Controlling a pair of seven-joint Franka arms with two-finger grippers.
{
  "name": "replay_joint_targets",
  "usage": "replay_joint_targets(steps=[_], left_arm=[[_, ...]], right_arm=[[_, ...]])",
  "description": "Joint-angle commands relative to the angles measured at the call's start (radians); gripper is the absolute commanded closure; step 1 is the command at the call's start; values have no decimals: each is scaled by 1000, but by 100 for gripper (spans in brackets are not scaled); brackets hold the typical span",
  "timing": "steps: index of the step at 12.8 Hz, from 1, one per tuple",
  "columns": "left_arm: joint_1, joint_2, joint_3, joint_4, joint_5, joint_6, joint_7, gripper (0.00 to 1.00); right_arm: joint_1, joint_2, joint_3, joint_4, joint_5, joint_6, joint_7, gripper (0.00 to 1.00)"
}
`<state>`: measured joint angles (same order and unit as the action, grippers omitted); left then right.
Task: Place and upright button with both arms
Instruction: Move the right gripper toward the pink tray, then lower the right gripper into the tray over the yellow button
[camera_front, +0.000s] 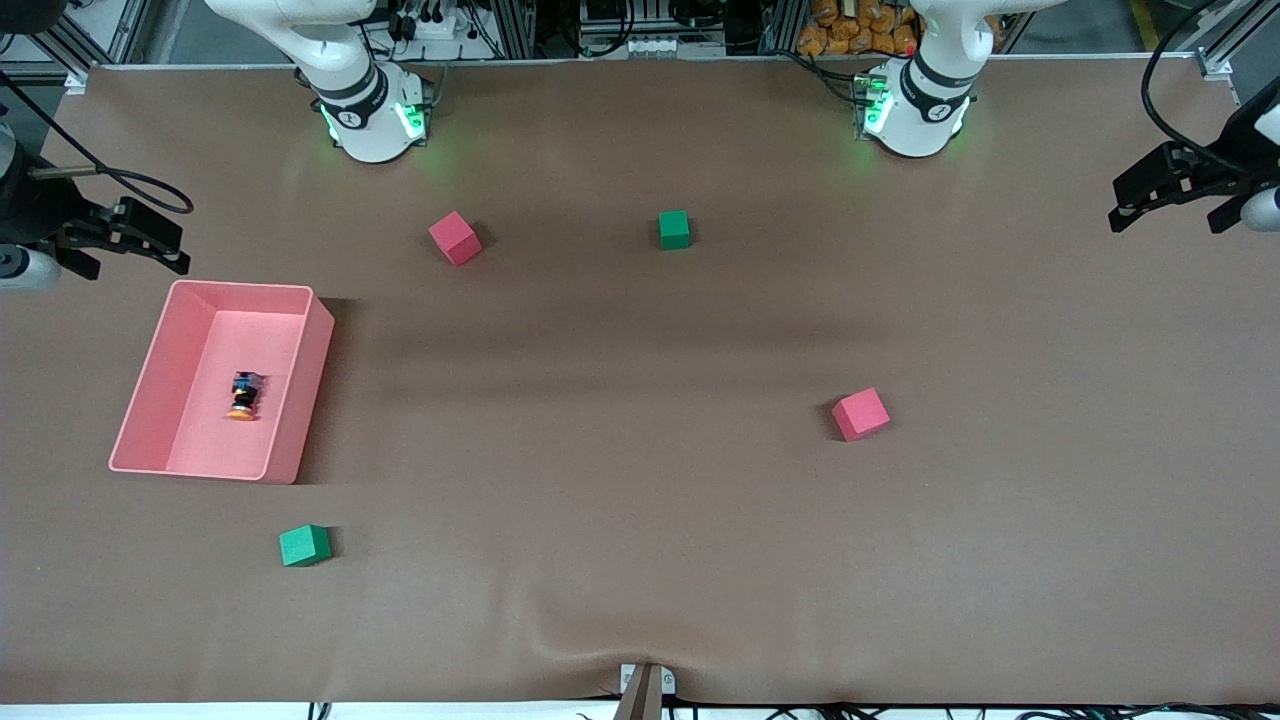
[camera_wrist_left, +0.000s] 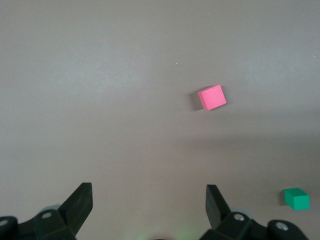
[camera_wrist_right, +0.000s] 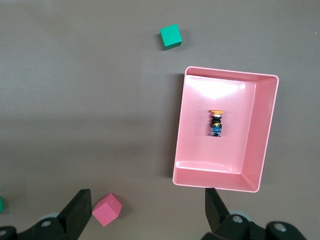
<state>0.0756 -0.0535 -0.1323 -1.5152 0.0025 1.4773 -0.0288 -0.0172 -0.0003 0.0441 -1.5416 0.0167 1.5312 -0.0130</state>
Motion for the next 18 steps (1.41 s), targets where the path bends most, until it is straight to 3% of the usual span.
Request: replay_joint_targets(steps=[1, 3, 8, 10, 13, 16, 18], left_arm=[[7, -3, -1, 18, 5, -15, 3, 0], [7, -3, -1, 9, 5, -15, 1, 0], [7, -3, 0, -5, 4, -15, -5, 0], [7, -3, 0, -8, 5, -15, -9, 0], [7, 6, 0, -6, 5, -15, -10, 0], [6, 15, 0, -5, 5, -15, -6, 0], [6, 26, 0, 0, 5, -15, -3, 0]], right_arm=[[-30, 9, 5, -14, -18, -3, -16, 0], [-64, 39, 6, -12, -21, 9, -16, 0], [-150, 227, -4, 28, -35, 30, -30, 0], [-190, 276, -6, 0, -35, 111, -59, 0], [-233, 312, -6, -86, -35, 231, -119, 0], [-248, 319, -6, -256, -35, 445, -140, 0], [-277, 358, -6, -314, -35, 547, -205, 0]])
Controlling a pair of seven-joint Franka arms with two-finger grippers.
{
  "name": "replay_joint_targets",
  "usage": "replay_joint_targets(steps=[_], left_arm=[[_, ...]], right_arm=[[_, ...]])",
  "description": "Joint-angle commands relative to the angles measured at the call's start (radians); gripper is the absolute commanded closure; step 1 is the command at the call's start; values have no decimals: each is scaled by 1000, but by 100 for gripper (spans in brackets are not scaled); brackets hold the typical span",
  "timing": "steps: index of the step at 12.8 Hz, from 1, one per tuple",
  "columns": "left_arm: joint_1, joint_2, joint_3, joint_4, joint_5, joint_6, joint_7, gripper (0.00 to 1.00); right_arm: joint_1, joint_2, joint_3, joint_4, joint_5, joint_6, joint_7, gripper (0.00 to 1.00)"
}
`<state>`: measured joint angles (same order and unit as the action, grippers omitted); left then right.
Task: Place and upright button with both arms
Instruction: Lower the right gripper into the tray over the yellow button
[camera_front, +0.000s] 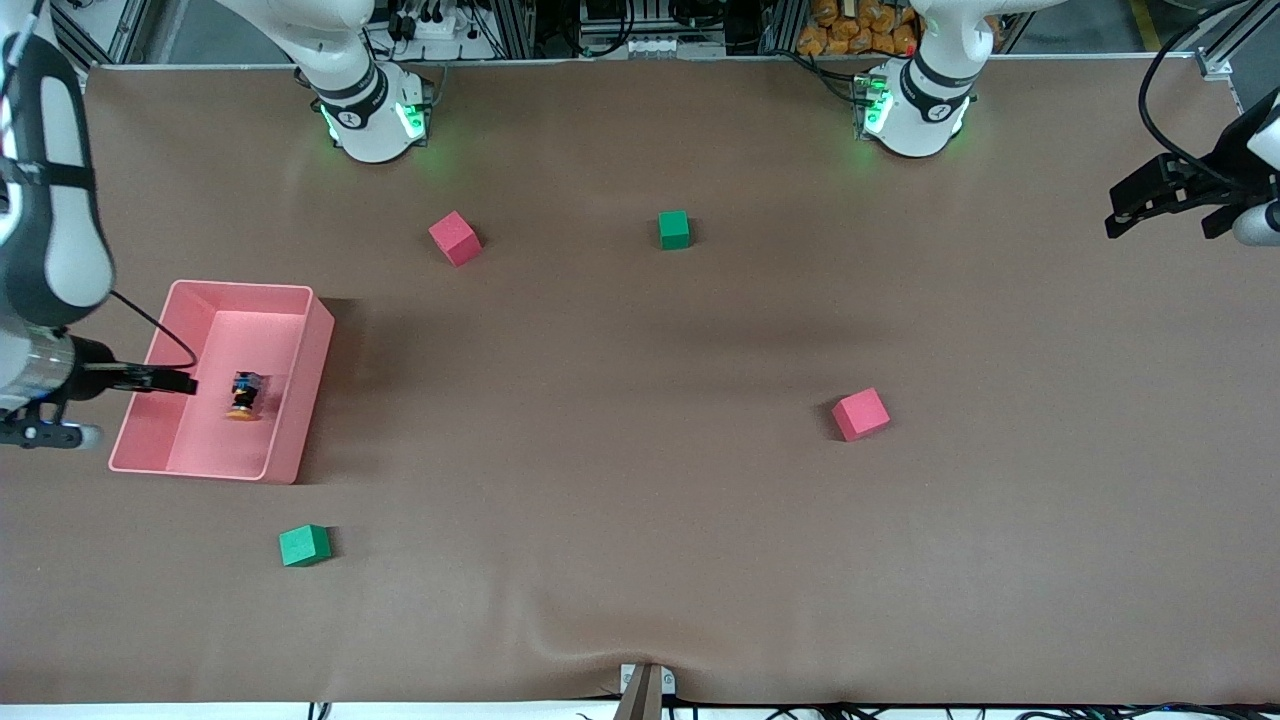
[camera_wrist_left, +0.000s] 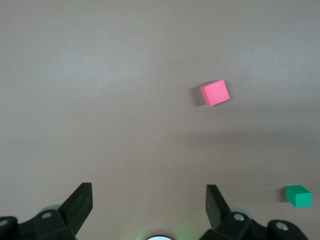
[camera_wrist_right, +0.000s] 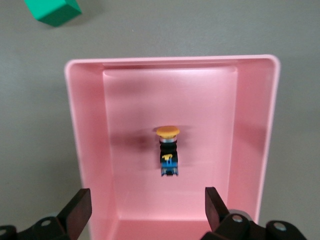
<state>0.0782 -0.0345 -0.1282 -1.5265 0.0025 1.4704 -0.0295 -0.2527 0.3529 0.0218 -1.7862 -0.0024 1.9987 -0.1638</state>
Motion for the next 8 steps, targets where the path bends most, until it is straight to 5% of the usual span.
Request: replay_joint_targets(steps=[1, 8], left_arm=[[3, 8, -4, 11, 5, -9, -4, 0], [5, 8, -2, 25, 5, -7, -6, 0]], right_arm=[[-59, 24, 18, -93, -13, 127, -75, 0], [-80, 92, 20, -182, -1, 316, -95, 0]])
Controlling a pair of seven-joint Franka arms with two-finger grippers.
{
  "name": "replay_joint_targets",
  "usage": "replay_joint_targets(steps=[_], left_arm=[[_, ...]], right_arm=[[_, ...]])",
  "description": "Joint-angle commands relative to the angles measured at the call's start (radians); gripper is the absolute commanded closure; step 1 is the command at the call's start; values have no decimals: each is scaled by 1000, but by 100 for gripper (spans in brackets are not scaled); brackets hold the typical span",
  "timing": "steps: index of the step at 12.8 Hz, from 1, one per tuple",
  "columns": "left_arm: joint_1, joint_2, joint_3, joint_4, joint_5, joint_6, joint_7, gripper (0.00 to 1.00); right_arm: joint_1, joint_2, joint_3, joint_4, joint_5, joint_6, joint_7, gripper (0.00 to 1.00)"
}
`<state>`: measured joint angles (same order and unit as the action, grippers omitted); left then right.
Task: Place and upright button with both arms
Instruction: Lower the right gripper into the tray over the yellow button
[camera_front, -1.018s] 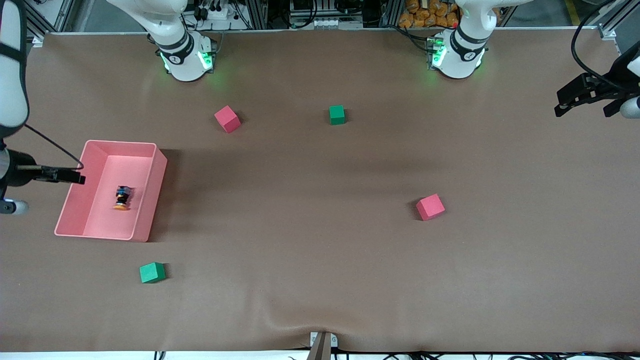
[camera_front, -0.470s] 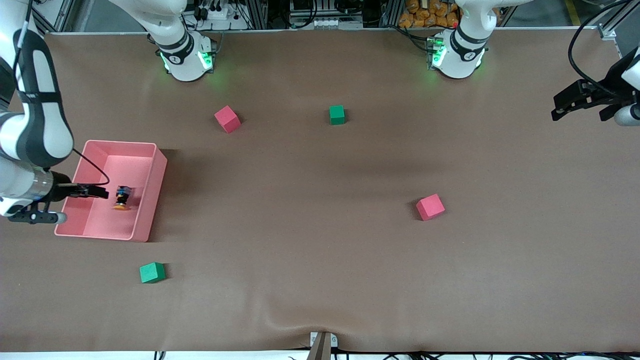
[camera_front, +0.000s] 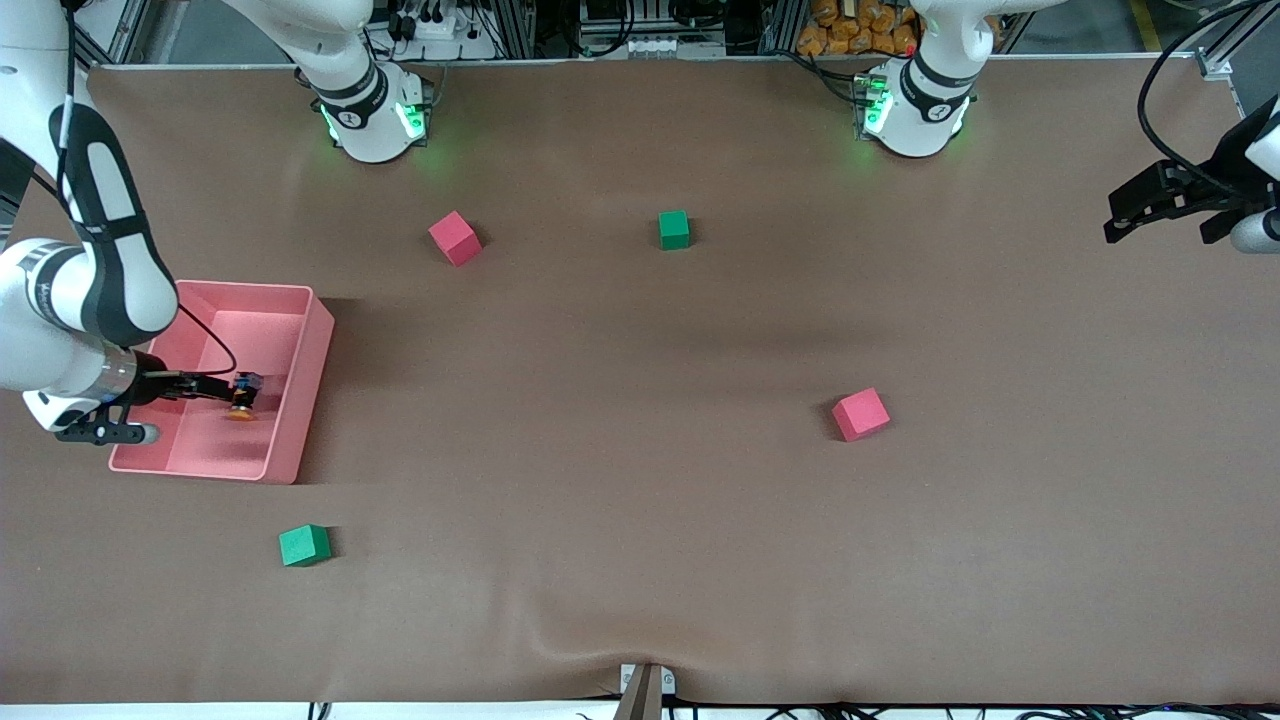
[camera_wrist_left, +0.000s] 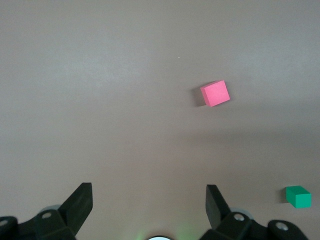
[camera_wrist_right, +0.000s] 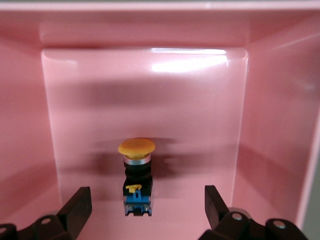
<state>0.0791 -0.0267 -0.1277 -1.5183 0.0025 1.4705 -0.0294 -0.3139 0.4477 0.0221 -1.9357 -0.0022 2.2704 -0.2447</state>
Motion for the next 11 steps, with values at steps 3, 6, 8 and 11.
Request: replay_joint_targets(steps=[3, 6, 8, 11], left_arm=[[4, 4, -1, 35, 7, -9, -4, 0], [7, 11, 0, 52, 7, -9, 0, 0], [7, 14, 2, 53, 7, -9, -6, 0], [28, 25, 10, 66, 43, -7, 2, 0]], right_arm=[[-16, 22, 21, -39, 1, 61, -13, 0], [-13, 34, 21, -81, 27, 125, -13, 0], [-13, 54, 22, -101, 30, 178, -13, 0], [-11, 62, 24, -100, 30, 181, -27, 68]])
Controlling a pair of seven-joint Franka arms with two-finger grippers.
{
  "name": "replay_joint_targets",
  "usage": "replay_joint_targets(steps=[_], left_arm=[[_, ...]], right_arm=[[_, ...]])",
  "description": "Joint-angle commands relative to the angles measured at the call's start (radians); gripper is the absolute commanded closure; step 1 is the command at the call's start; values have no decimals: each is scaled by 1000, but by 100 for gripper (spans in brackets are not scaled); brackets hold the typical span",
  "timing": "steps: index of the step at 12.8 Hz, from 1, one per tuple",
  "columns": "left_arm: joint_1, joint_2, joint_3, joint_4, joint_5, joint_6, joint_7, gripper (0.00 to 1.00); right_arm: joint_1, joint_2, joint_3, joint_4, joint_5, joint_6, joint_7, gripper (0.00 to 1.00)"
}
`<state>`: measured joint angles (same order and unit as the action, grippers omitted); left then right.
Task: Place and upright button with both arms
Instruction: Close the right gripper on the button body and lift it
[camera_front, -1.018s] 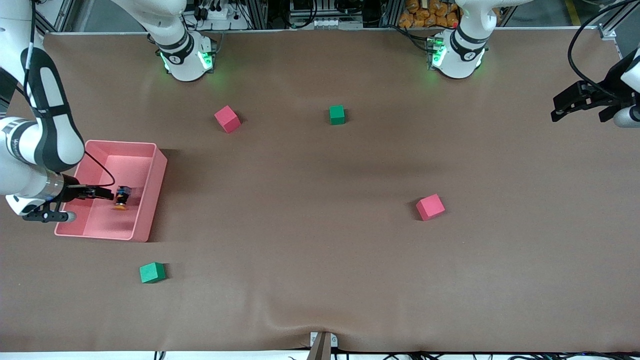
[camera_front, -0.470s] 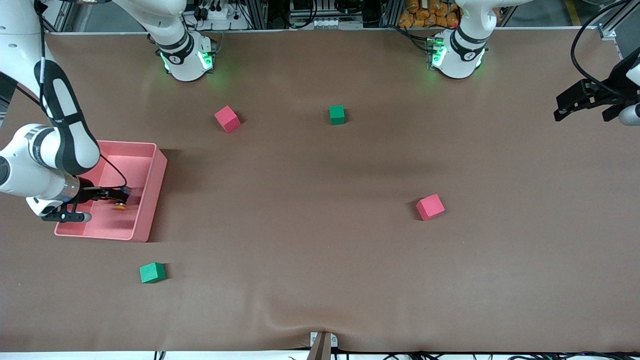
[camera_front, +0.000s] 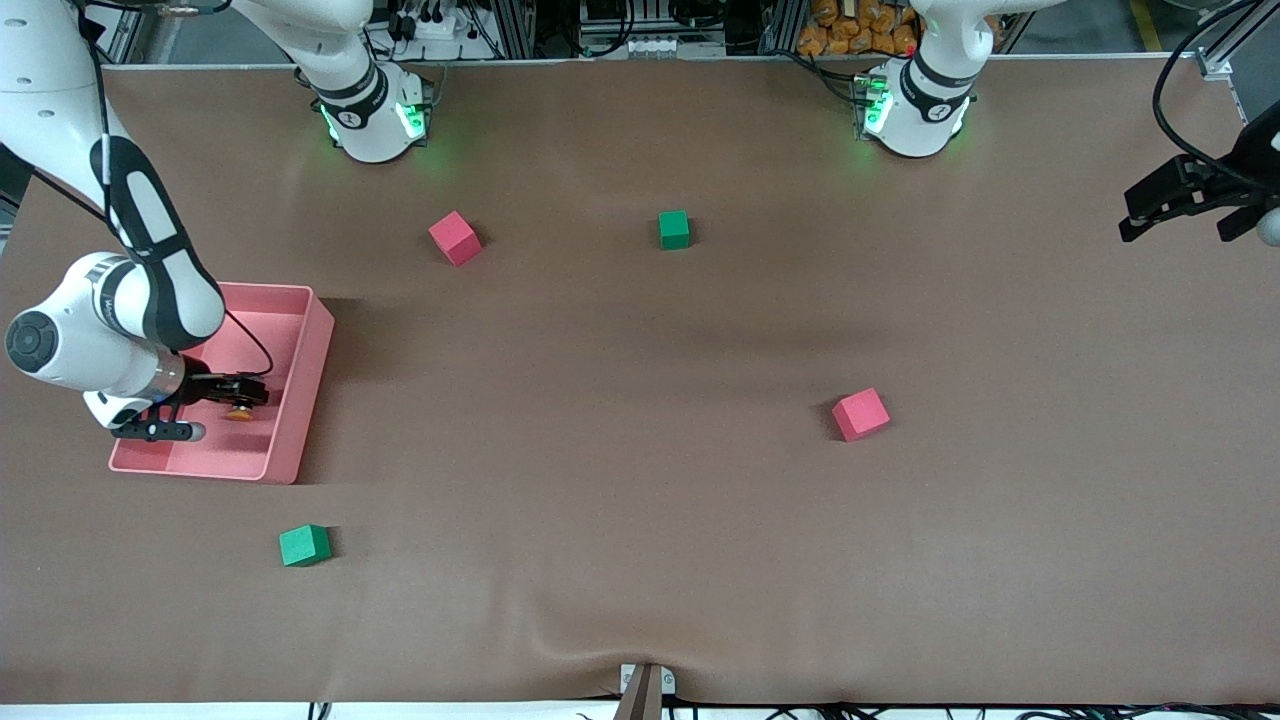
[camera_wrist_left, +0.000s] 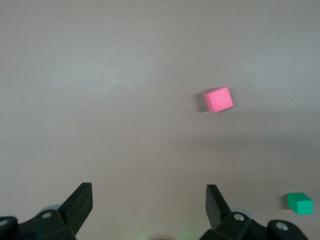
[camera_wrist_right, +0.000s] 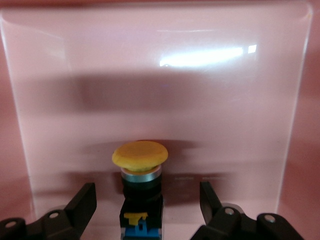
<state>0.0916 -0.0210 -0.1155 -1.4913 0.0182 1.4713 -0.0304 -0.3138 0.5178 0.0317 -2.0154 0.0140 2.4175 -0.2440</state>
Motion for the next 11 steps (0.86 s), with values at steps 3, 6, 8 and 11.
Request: replay_joint_targets(steps=[3, 6, 8, 11], left_arm=[[19, 38, -3, 52, 25, -3, 18, 0], [17, 46, -1, 54, 22, -3, 11, 0], [13, 44, -4, 57, 23, -5, 7, 0], [8, 44, -7, 57, 26, -5, 6, 0]], right_arm=[[-10, -12, 14, -8, 14, 20, -28, 100], [-7, -22, 16, 45, 12, -59, -24, 100], [12, -22, 16, 182, 14, -283, -17, 100], [44, -22, 16, 341, 12, -487, -3, 100]])
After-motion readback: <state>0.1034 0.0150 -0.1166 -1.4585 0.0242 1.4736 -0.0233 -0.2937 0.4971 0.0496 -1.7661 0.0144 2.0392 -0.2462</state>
